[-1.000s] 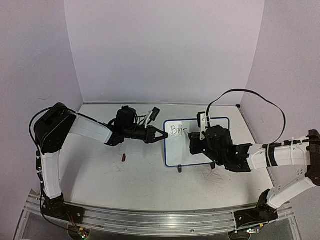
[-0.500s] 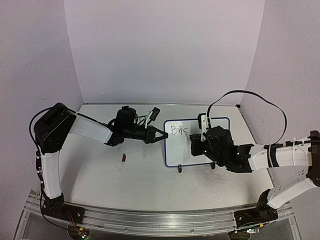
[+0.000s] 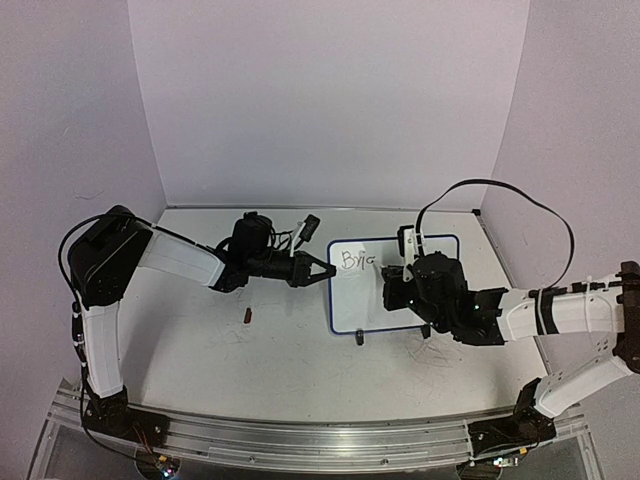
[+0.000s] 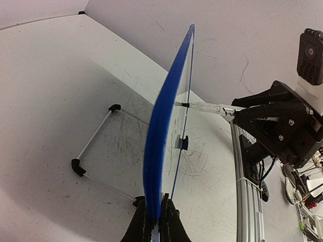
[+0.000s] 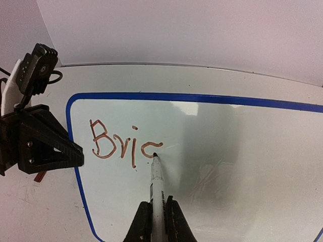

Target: Write a sentence on the whiteboard

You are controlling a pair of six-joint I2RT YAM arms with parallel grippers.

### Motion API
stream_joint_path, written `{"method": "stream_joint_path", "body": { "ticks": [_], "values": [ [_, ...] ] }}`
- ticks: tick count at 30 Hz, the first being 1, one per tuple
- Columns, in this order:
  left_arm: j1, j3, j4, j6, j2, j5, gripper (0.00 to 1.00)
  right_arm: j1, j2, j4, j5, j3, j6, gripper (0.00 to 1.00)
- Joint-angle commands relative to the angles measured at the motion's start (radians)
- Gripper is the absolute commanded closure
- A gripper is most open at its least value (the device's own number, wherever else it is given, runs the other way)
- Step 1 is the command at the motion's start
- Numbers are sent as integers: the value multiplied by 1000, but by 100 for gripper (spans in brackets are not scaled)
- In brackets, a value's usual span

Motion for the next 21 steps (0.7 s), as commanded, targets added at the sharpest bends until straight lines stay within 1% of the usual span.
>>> {"method": "stream_joint_path", "body": {
  "ticks": [1, 11, 21],
  "values": [
    [2, 4, -99, 19, -13, -55, 100, -15, -5, 24, 68, 31, -17, 100],
    [2, 5, -98, 19, -13, -56, 100, -18, 8, 28, 43, 37, -40, 100],
    [2, 3, -98, 17, -13, -56, 100, -18, 17, 31, 53, 45, -51, 100]
  ]
}}
